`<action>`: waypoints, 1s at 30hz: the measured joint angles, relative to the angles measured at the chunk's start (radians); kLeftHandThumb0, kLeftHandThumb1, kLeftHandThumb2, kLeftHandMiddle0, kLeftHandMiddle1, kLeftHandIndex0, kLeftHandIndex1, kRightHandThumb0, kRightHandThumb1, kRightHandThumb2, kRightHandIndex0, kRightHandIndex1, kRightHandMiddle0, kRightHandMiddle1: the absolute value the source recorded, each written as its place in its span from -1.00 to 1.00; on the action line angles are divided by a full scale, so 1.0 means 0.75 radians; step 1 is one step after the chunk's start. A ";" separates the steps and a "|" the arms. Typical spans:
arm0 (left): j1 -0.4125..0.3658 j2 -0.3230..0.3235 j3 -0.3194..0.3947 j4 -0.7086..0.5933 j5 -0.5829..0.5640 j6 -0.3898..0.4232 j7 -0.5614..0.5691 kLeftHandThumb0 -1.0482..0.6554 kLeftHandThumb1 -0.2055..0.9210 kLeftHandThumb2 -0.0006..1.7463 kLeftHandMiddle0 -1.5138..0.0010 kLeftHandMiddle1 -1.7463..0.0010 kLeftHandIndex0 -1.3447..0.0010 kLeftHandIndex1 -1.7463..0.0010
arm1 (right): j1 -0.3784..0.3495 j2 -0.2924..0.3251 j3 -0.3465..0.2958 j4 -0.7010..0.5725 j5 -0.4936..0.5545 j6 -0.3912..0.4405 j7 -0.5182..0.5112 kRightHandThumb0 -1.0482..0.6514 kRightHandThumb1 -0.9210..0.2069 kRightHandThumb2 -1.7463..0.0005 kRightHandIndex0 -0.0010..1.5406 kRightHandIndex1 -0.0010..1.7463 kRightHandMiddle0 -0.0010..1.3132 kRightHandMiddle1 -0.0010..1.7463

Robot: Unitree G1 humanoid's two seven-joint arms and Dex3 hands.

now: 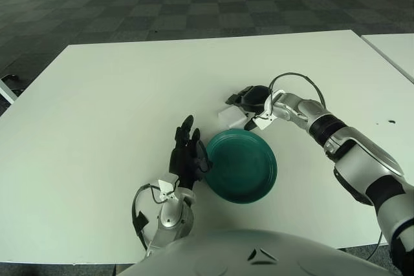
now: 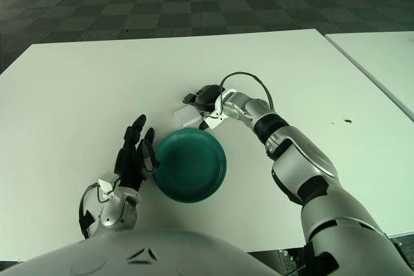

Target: Put the charger into the plate.

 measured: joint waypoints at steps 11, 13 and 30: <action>0.007 0.002 -0.002 0.000 0.000 0.000 0.000 -0.91 1.00 0.23 0.66 1.00 1.00 0.45 | -0.024 0.049 0.040 0.039 -0.022 0.037 -0.043 -0.59 -1.00 0.43 -0.61 -1.00 -1.00 -0.59; 0.007 0.003 -0.002 -0.001 0.000 -0.004 0.000 -0.91 1.00 0.23 0.66 1.00 1.00 0.45 | -0.005 0.013 0.036 -0.077 -0.016 0.042 0.032 -0.61 -1.00 0.44 -0.63 -1.00 -1.00 -0.60; -0.001 0.002 -0.008 0.014 0.017 -0.022 0.009 -0.91 1.00 0.22 0.68 1.00 1.00 0.42 | 0.015 -0.012 -0.013 -0.312 0.008 0.107 0.416 -0.65 -1.00 0.49 -0.65 -0.99 -1.00 -0.56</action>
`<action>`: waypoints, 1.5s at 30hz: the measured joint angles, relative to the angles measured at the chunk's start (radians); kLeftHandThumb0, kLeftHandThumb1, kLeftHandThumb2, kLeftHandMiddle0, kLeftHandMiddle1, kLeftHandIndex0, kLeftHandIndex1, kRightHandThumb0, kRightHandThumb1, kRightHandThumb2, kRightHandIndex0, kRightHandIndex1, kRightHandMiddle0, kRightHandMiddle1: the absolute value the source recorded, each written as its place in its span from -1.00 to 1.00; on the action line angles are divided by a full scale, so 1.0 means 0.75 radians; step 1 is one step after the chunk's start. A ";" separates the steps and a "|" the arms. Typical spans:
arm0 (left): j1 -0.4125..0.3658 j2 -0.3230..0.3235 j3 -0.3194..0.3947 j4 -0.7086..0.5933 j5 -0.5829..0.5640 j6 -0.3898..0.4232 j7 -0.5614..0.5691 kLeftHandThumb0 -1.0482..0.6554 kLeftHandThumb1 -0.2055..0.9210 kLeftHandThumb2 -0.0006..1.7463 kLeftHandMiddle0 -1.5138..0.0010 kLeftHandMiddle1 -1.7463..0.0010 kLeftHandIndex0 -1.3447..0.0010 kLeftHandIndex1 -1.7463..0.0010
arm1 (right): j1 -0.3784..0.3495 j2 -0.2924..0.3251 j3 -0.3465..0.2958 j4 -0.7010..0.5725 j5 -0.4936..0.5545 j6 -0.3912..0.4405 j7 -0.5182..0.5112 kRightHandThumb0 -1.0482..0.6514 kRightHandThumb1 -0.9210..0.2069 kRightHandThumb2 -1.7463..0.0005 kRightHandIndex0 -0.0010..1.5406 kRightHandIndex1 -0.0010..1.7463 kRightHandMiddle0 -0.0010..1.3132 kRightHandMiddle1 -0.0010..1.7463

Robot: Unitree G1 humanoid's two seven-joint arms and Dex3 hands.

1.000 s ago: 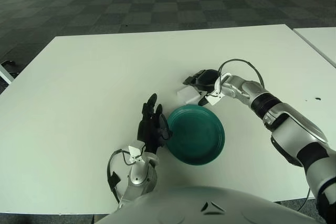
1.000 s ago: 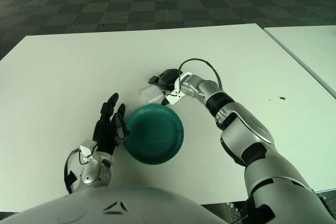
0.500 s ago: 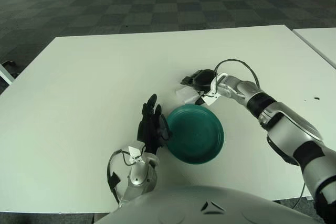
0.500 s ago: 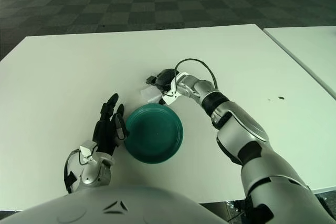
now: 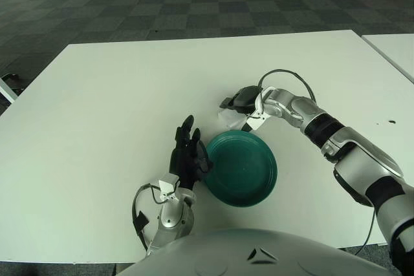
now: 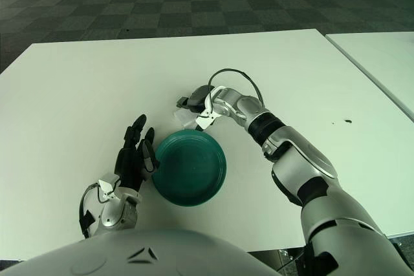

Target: Put the charger into the plate.

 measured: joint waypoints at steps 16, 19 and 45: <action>-0.012 0.000 -0.014 0.039 0.014 -0.049 0.019 -0.92 1.00 0.23 0.68 1.00 1.00 0.43 | -0.024 0.026 0.000 -0.019 -0.002 0.032 0.095 -0.71 -1.00 0.51 -0.54 -0.97 -1.00 -0.32; -0.012 0.000 -0.016 0.044 0.014 -0.056 0.022 -0.92 1.00 0.23 0.67 0.99 1.00 0.41 | -0.026 0.028 -0.001 -0.021 -0.002 0.035 0.100 -0.72 -1.00 0.52 -0.50 -0.96 -1.00 -0.22; -0.016 0.003 -0.027 0.056 0.013 -0.071 0.038 -0.87 1.00 0.16 0.71 1.00 1.00 0.50 | 0.075 0.030 0.018 -0.033 -0.072 0.025 -0.297 -0.22 -0.86 0.33 -0.43 0.97 -0.59 0.94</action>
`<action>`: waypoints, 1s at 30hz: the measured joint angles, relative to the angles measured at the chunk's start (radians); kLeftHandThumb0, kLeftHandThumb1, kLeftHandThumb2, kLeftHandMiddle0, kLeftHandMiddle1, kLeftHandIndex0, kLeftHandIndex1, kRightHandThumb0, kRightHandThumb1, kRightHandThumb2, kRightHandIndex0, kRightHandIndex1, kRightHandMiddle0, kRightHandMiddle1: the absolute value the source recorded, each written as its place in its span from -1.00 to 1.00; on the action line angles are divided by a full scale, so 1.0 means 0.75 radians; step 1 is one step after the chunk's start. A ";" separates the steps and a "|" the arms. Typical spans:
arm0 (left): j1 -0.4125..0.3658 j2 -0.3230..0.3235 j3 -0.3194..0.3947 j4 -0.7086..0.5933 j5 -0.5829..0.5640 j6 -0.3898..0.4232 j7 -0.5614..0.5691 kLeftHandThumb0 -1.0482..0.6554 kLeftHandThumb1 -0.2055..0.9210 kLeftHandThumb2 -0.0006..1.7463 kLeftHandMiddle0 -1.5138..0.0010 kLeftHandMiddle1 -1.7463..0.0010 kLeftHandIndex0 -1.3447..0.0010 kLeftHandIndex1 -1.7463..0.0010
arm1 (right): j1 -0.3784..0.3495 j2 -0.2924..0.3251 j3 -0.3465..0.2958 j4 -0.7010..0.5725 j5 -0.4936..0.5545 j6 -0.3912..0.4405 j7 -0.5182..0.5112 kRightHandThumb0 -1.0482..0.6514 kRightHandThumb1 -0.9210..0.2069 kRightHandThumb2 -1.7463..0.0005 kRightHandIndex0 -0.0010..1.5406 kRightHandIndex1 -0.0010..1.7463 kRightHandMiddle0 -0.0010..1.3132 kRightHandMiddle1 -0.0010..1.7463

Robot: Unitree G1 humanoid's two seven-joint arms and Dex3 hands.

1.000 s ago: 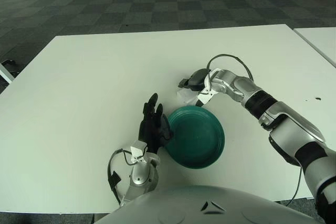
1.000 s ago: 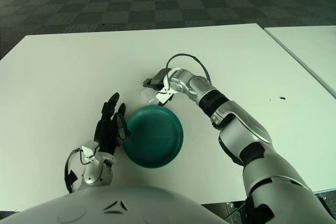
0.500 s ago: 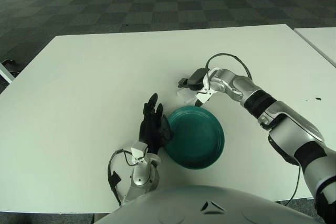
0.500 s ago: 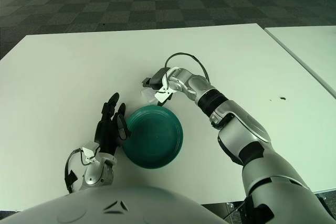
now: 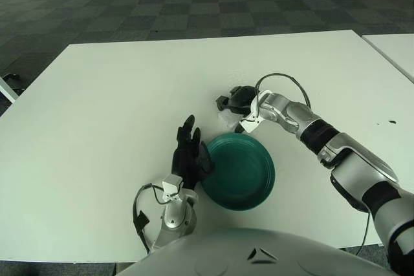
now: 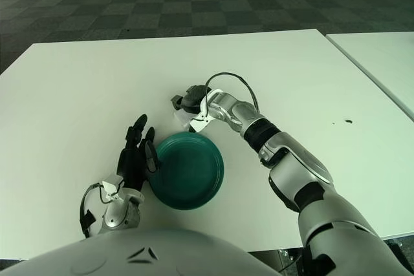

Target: Put the charger into the plate.

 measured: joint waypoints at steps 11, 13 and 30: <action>0.005 0.000 0.002 -0.009 -0.046 0.006 0.002 -0.83 1.00 0.13 0.70 1.00 1.00 0.45 | 0.027 0.027 0.066 0.136 -0.091 -0.048 -0.351 -0.22 -0.57 0.07 -0.20 1.00 -0.43 0.96; 0.006 0.000 0.003 -0.011 -0.053 0.009 0.003 -0.83 1.00 0.13 0.70 1.00 1.00 0.44 | 0.031 0.041 0.066 0.163 -0.091 -0.031 -0.385 -0.22 -0.56 0.06 -0.20 1.00 -0.43 0.96; 0.017 0.000 0.007 -0.027 -0.117 0.010 0.001 -0.84 1.00 0.12 0.66 0.99 1.00 0.39 | 0.046 0.120 0.070 0.331 -0.084 0.054 -0.617 -0.22 -0.55 0.03 -0.23 1.00 -0.44 0.98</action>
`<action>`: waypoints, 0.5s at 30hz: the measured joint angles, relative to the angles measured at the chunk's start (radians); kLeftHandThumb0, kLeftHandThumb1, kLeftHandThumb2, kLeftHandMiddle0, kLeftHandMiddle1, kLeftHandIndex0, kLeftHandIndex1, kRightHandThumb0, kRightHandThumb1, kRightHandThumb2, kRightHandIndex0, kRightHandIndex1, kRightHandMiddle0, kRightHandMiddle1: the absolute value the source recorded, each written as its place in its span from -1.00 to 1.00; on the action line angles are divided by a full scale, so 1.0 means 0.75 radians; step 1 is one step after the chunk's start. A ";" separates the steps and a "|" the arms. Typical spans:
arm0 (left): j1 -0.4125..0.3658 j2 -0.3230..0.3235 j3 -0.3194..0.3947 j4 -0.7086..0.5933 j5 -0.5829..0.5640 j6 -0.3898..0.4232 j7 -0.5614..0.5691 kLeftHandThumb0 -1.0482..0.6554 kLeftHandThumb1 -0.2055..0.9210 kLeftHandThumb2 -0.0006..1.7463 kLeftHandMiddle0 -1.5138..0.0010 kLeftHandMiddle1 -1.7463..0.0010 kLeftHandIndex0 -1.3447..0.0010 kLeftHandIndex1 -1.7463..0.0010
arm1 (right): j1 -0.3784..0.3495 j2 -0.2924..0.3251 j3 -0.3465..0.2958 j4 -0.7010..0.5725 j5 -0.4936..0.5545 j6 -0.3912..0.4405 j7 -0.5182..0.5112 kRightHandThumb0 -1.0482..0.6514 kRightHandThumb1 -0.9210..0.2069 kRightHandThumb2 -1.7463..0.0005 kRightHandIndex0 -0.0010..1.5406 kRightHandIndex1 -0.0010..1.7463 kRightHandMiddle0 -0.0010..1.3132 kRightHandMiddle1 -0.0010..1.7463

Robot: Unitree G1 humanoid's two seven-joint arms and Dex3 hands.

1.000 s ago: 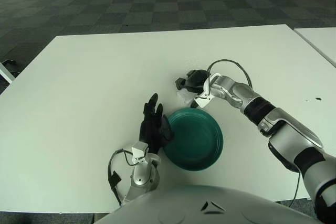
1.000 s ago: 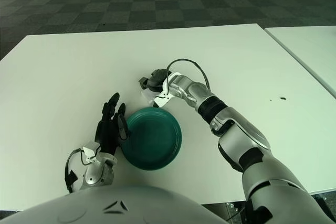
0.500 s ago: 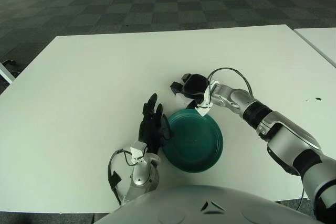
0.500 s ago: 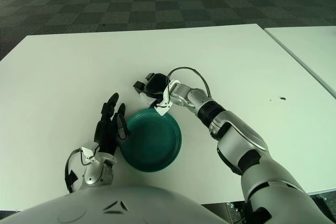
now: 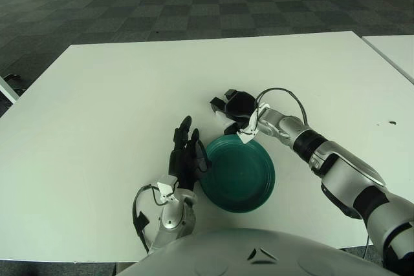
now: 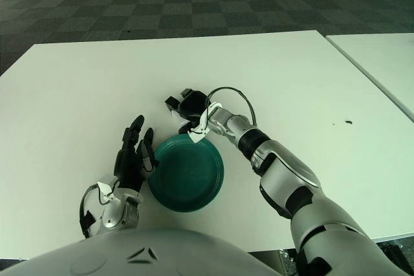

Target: Put the charger into the plate.

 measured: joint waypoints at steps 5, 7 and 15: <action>0.002 0.000 0.000 -0.002 -0.004 0.000 0.000 -0.84 1.00 0.10 0.66 0.99 1.00 0.38 | -0.032 0.031 0.021 0.135 -0.006 -0.014 -0.141 -0.22 -0.56 0.02 -0.20 1.00 -0.46 1.00; 0.003 0.000 0.000 -0.003 -0.004 0.000 0.000 -0.84 1.00 0.10 0.66 0.99 1.00 0.38 | -0.048 0.034 0.028 0.167 -0.006 -0.025 -0.166 -0.22 -0.56 0.02 -0.19 1.00 -0.46 1.00; 0.005 0.002 0.002 -0.007 -0.010 0.000 0.000 -0.84 1.00 0.09 0.66 0.99 1.00 0.38 | -0.132 0.099 0.042 0.380 -0.004 -0.049 -0.257 -0.22 -0.57 0.03 -0.14 1.00 -0.47 1.00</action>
